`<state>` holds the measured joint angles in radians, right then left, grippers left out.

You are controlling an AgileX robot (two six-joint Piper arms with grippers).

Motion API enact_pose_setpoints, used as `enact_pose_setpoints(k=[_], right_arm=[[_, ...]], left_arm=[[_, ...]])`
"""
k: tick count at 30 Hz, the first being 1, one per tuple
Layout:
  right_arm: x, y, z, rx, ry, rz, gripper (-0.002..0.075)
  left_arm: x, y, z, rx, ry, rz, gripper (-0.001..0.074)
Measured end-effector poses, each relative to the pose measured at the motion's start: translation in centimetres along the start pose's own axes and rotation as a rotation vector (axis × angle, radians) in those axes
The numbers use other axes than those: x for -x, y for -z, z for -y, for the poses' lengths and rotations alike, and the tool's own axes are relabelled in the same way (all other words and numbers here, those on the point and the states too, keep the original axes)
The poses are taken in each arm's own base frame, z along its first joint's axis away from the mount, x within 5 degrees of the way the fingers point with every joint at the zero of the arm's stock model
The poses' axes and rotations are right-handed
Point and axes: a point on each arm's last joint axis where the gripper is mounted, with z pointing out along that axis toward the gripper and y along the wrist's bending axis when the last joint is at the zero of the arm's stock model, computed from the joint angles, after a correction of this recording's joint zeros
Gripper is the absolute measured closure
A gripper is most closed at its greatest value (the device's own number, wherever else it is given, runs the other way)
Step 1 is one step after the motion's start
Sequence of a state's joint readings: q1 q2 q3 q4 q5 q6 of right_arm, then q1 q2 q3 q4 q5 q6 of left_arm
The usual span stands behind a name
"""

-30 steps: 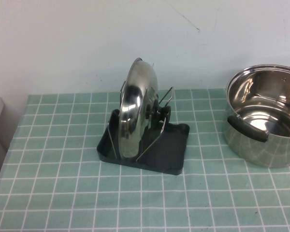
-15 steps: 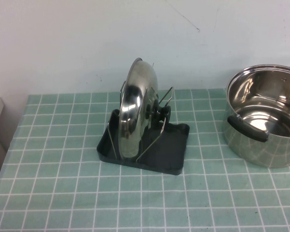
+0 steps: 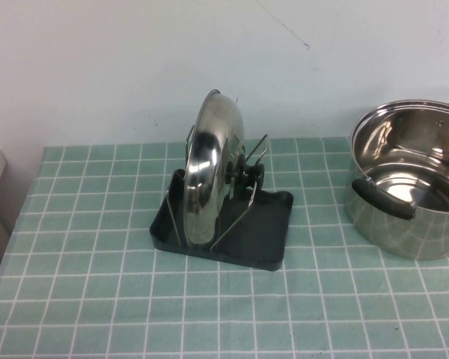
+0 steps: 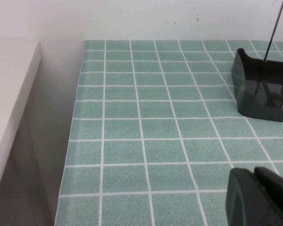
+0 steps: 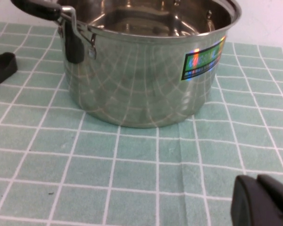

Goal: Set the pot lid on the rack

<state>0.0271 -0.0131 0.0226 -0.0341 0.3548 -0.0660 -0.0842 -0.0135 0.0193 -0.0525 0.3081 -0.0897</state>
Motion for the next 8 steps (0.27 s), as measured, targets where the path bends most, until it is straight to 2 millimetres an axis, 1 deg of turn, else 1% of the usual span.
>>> enact_pose_setpoints(k=[8], right_arm=[[0.01,0.0,0.03,-0.003,-0.059,0.002,0.0727]], left_arm=[[0.0,0.0,0.0,0.0,0.002,0.0,0.0736]])
